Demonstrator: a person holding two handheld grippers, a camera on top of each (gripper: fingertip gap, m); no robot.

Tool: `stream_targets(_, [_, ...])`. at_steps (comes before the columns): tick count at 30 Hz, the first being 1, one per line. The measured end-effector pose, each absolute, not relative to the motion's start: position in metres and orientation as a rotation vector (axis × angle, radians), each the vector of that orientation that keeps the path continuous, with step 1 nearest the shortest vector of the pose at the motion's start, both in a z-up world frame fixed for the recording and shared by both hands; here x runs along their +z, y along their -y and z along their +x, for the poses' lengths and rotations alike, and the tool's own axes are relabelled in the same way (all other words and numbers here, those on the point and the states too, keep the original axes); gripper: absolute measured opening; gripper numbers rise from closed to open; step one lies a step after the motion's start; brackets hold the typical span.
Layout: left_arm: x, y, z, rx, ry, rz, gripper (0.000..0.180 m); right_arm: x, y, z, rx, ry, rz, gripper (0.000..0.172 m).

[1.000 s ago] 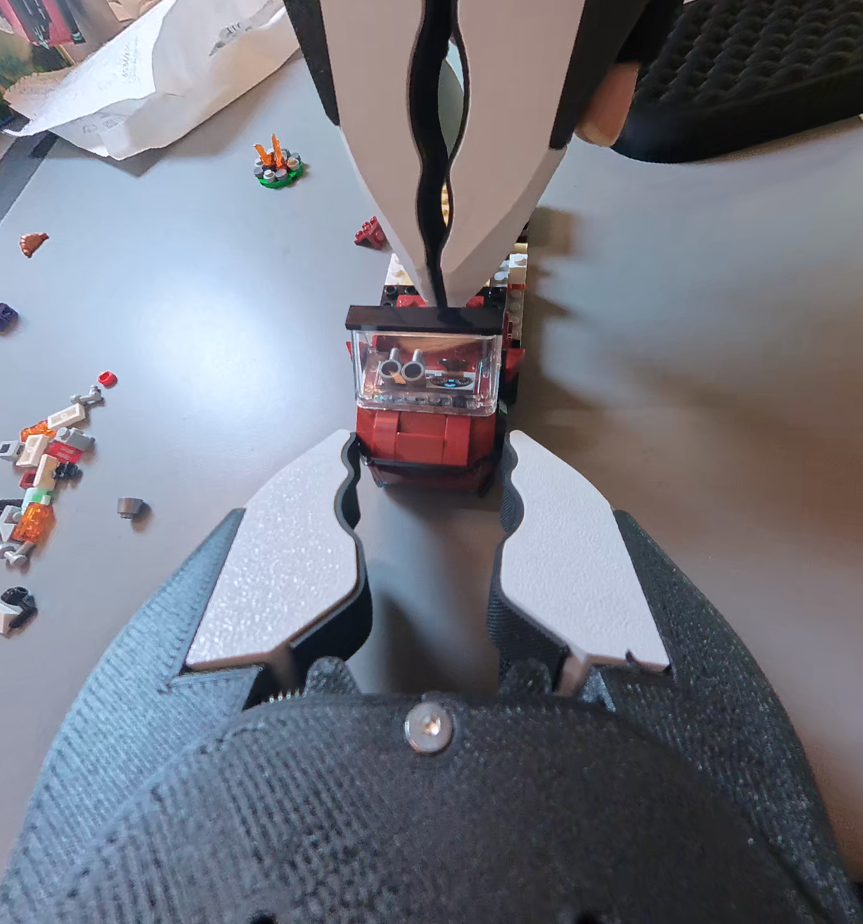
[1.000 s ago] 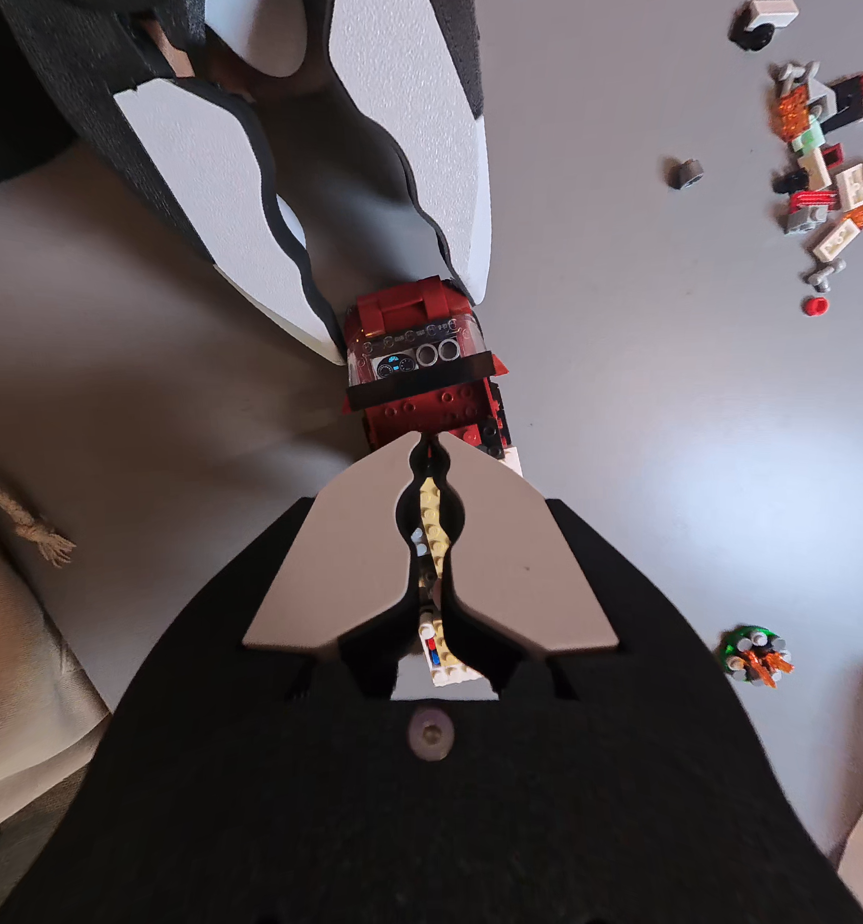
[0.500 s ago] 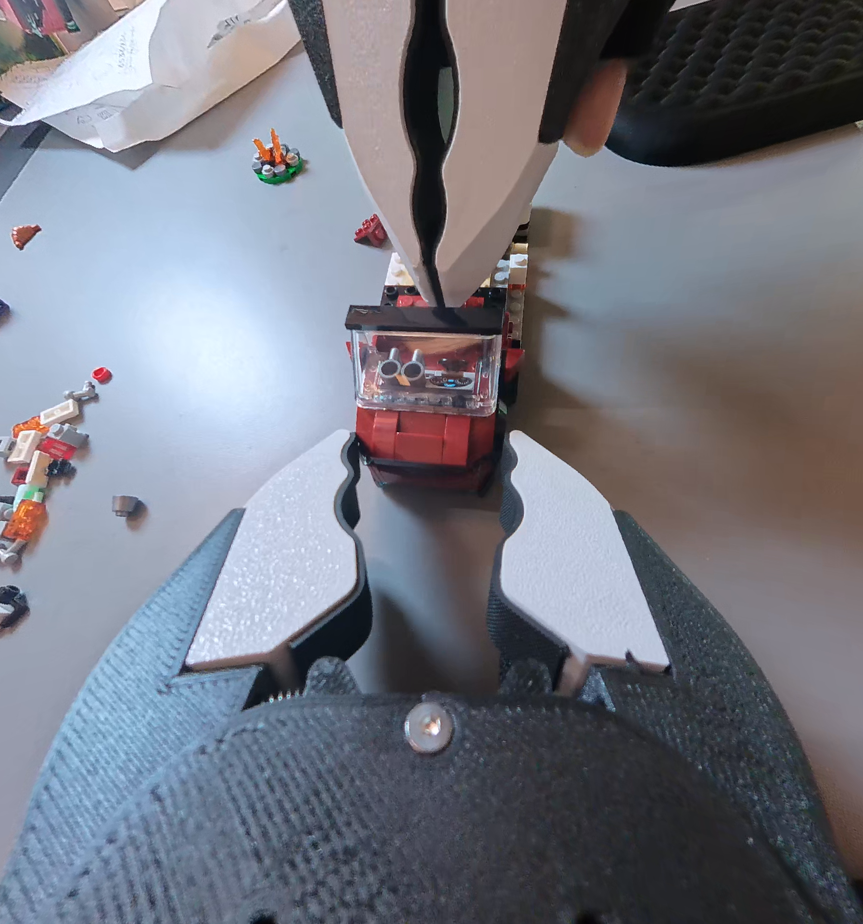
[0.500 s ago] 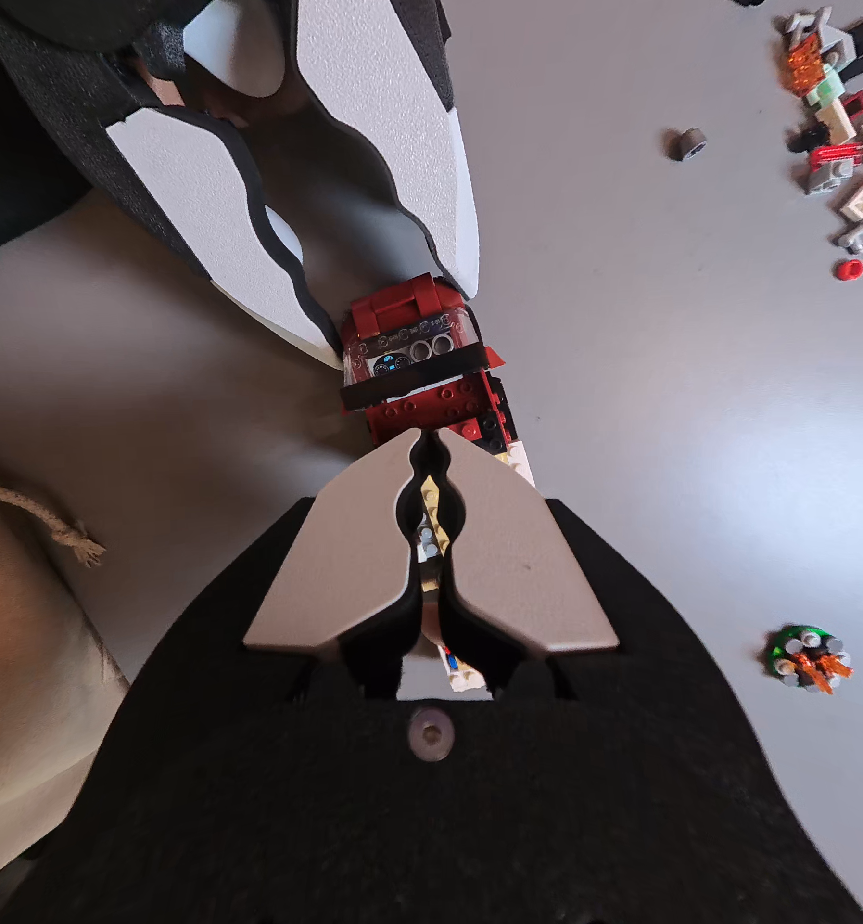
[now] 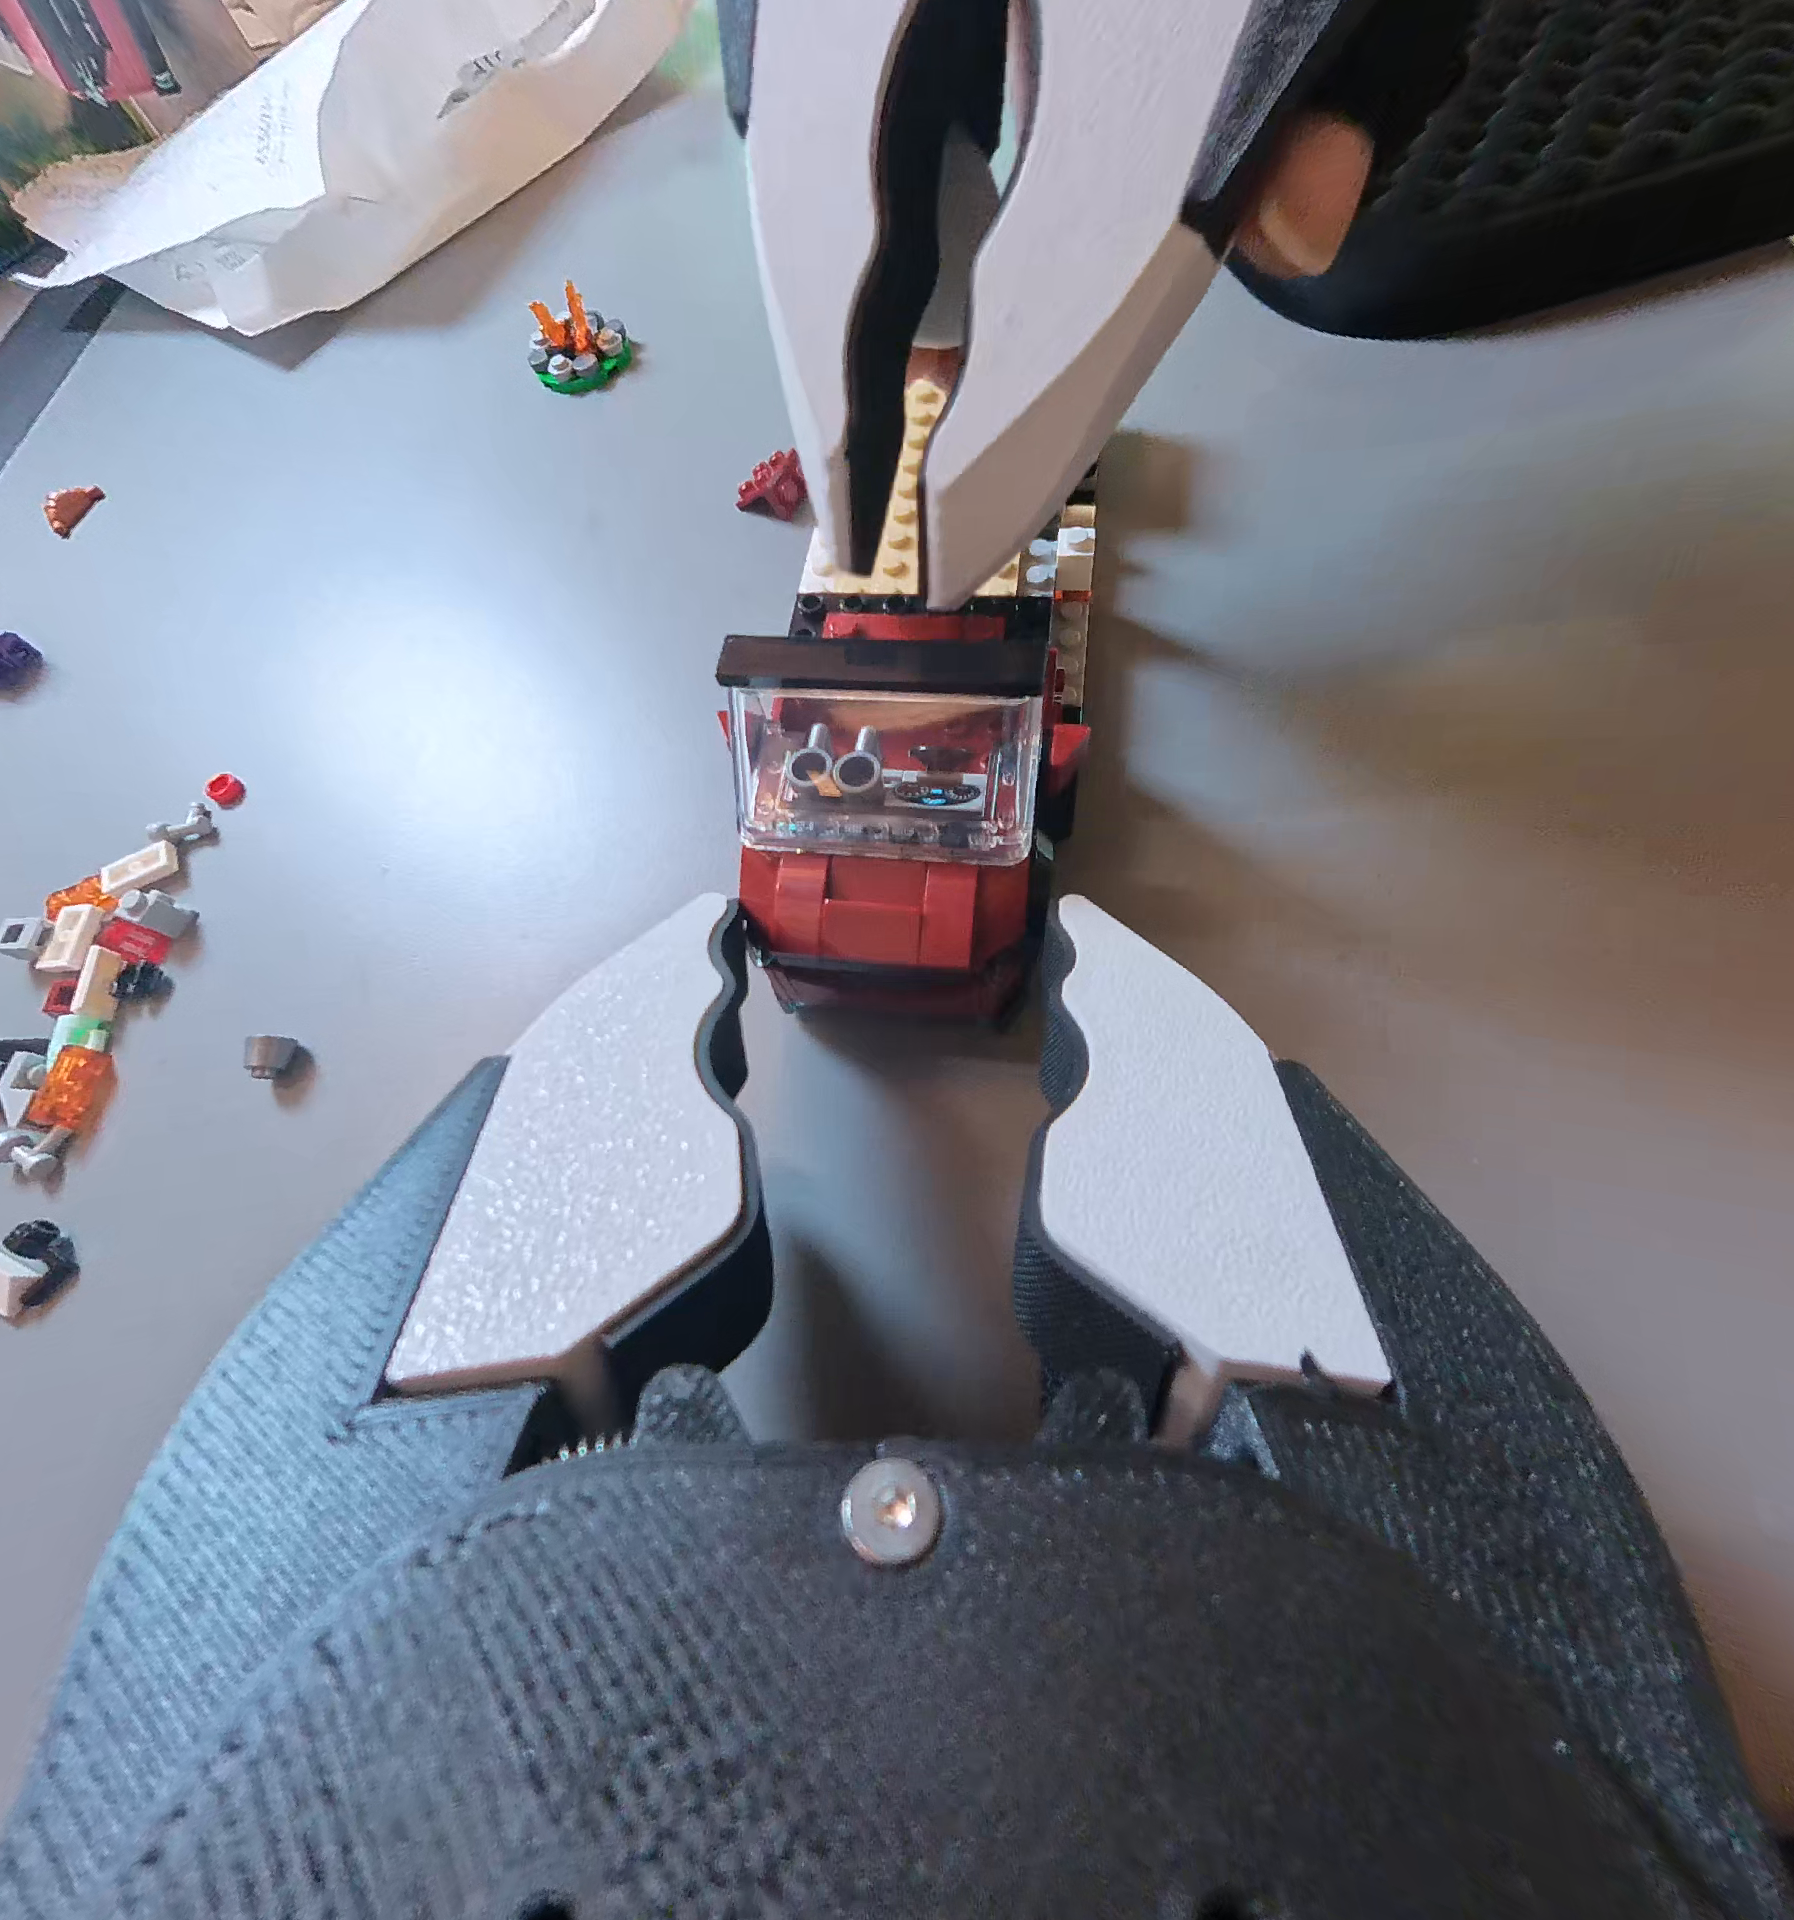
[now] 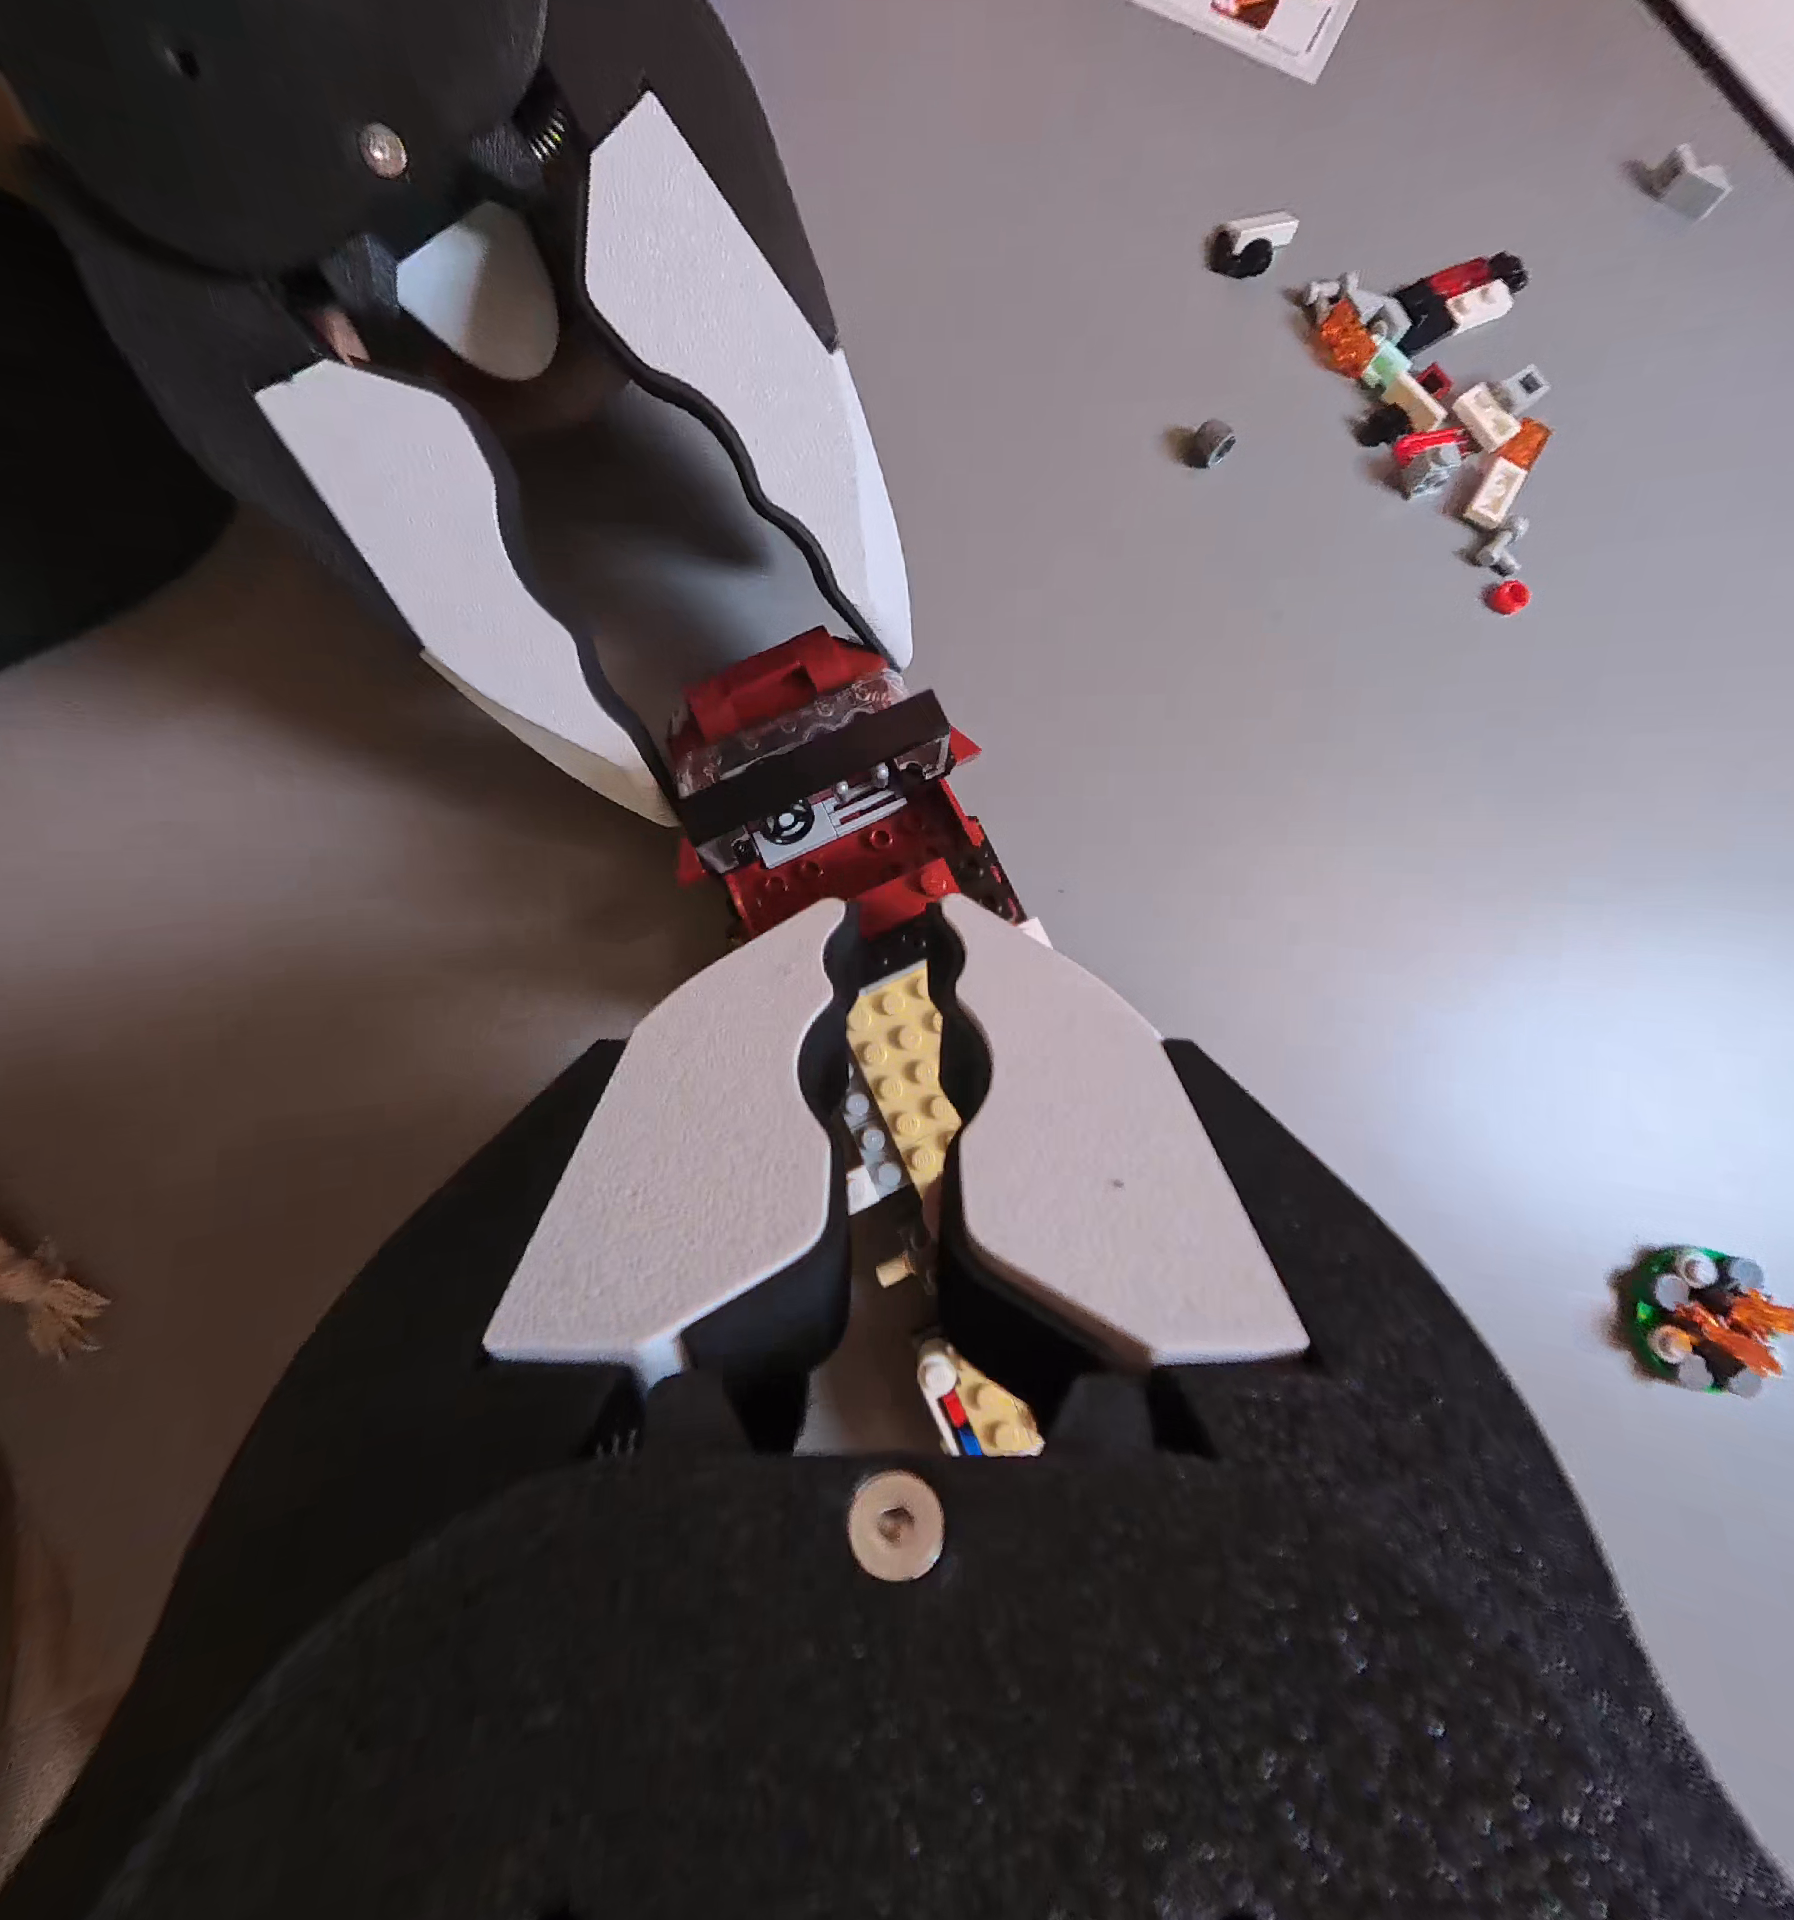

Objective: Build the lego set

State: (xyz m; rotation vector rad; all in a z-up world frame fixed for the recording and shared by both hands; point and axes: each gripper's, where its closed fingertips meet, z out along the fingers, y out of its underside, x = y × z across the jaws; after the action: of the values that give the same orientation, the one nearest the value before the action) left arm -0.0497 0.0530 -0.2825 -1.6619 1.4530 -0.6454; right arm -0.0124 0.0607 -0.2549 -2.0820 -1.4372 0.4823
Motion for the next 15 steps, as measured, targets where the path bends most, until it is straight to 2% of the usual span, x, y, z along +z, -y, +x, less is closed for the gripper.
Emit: stream_targets(15, [-0.2829, -0.0527, -0.0497, -0.655, -1.453, -1.67, 0.054, -0.2621, -0.0684, -0.0143, 0.348, 1.671, -2.225, 0.003])
